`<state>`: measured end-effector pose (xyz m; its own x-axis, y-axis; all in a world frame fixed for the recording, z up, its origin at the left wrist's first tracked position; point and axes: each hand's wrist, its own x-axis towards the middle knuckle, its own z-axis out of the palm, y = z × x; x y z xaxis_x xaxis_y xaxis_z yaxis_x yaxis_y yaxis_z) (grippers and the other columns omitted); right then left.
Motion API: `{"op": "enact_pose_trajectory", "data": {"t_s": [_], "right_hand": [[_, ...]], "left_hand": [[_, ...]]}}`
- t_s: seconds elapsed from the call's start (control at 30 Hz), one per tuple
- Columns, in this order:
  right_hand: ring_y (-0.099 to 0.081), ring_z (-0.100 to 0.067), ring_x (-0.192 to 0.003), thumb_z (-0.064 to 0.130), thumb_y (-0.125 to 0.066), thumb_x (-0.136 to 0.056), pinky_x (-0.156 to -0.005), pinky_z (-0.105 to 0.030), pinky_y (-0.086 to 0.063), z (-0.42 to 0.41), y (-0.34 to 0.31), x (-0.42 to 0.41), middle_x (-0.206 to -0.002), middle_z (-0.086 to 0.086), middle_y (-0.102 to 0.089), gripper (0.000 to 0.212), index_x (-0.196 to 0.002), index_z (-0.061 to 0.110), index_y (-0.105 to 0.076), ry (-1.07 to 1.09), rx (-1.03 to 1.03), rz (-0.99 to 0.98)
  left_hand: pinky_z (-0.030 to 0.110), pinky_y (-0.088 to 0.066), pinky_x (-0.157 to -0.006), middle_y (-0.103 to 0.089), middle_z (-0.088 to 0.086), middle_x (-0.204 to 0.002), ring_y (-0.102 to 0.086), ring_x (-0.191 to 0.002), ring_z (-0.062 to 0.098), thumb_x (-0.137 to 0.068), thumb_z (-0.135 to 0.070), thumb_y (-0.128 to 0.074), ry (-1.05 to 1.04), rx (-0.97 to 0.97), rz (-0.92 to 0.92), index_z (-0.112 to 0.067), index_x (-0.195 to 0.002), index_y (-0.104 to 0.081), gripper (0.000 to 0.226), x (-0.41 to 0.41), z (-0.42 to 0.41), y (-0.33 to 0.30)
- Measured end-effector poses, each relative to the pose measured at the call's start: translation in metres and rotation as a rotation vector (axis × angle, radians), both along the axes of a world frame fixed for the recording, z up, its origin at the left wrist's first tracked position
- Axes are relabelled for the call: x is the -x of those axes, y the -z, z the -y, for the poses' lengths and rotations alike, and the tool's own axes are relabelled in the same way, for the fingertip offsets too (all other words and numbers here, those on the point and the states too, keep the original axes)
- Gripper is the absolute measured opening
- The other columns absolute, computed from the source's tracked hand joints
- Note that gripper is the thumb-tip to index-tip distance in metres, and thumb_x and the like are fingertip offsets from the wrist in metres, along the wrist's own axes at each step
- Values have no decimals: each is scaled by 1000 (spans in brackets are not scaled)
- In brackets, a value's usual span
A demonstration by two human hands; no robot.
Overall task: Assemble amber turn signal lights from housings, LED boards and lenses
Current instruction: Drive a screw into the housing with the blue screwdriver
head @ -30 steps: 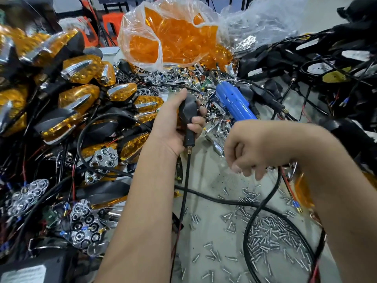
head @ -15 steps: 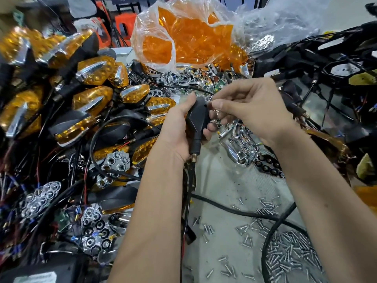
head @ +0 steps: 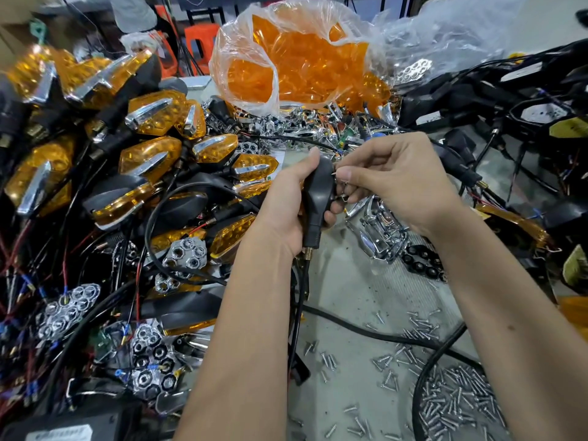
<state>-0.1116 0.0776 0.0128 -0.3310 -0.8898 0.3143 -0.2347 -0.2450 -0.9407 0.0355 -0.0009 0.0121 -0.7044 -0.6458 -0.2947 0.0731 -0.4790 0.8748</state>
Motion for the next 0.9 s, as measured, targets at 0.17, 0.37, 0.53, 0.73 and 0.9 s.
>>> {"op": "enact_pose_trajectory", "data": {"t_s": [0.17,0.37,0.53,0.73,0.9], "right_hand": [[-70,-23,-57,1,-81,-85,-57,-27,-59,0,2,1,-72,-13,-75,13,-82,13,-80,-4,-2,-23],[-68,-20,-56,4,-83,-84,-55,-26,-57,1,3,1,-69,-14,-73,10,-82,13,-80,-10,-27,-3],[-66,-21,-57,6,-86,-79,-52,-25,-55,-1,2,-2,-70,-16,-72,10,-80,5,-76,5,-62,106],[-47,-11,-47,32,-89,-61,-42,-20,-37,-6,-4,0,-64,-8,-69,34,-68,11,-63,15,-221,194],[-27,-9,-42,42,-89,-52,-34,-18,-22,-9,-10,3,-55,-3,-53,51,-64,16,-47,-28,-355,258]], "left_hand": [[20,-38,-39,-58,9,-76,-49,-52,18,-104,-50,-49,-22,-6,-2,-7,-93,-64,47,0,0,0],[22,-39,-39,-60,9,-74,-50,-51,17,-104,-49,-51,0,10,2,-8,-89,-66,46,0,-1,2],[22,-40,-39,-61,8,-74,-51,-52,17,-104,-49,-52,18,21,-19,-9,-91,-67,44,1,-1,2],[20,-38,-38,-59,7,-72,-50,-52,17,-104,-48,-52,65,-2,-46,-9,-87,-65,44,2,-4,2],[19,-38,-37,-58,7,-74,-49,-53,16,-103,-49,-50,132,-42,-90,-10,-90,-65,44,2,-6,2]]}}
